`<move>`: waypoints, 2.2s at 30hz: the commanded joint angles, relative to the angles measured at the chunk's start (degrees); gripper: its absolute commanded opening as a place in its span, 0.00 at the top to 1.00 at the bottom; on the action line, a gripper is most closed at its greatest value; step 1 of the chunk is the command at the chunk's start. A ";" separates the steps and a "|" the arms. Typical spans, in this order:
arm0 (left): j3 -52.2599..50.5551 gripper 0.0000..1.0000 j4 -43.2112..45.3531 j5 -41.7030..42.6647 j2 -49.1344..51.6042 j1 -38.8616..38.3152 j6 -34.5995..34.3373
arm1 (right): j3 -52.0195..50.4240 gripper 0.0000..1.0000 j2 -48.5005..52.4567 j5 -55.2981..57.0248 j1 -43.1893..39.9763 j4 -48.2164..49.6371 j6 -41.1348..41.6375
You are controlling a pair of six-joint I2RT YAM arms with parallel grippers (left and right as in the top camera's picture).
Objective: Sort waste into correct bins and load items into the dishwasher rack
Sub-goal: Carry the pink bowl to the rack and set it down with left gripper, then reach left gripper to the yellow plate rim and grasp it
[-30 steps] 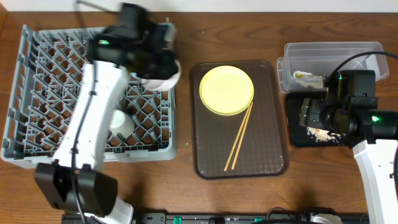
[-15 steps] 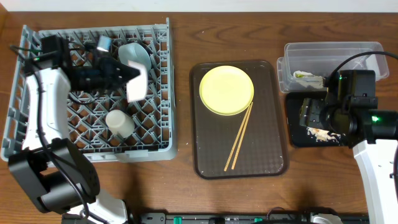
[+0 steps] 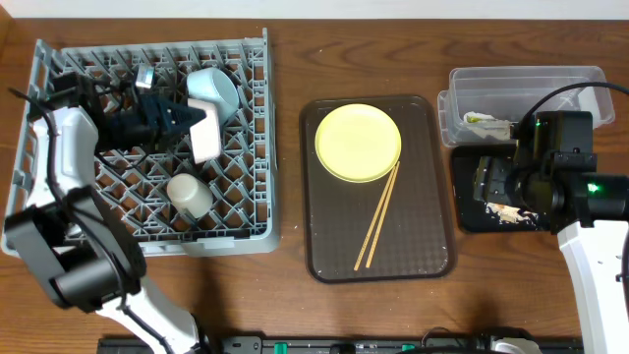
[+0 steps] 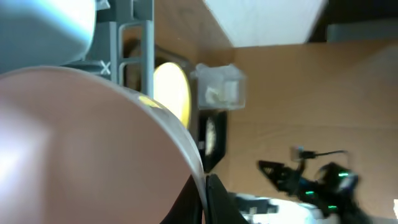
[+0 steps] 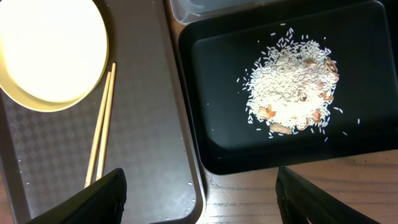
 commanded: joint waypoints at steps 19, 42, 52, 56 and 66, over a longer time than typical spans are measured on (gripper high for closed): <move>-0.24 0.18 2.64 -10.99 0.48 11.04 -2.78 | 0.59 0.25 0.04 0.39 -0.37 -0.37 -1.09; 0.20 0.09 6.75 -59.28 -22.51 -28.13 -9.64 | 0.59 0.28 0.04 0.81 -0.39 0.85 0.44; 0.20 0.09 16.90 -67.58 -8.76 -52.39 -9.57 | 0.59 0.27 0.04 1.25 -0.39 0.20 1.77; 0.20 0.09 19.39 -72.61 -2.54 -58.64 -8.11 | 0.59 0.27 0.04 1.25 -0.39 -0.33 1.75; 0.20 0.09 21.84 -78.09 6.40 -65.92 -5.44 | 0.59 0.27 0.04 1.27 -0.37 -0.37 1.75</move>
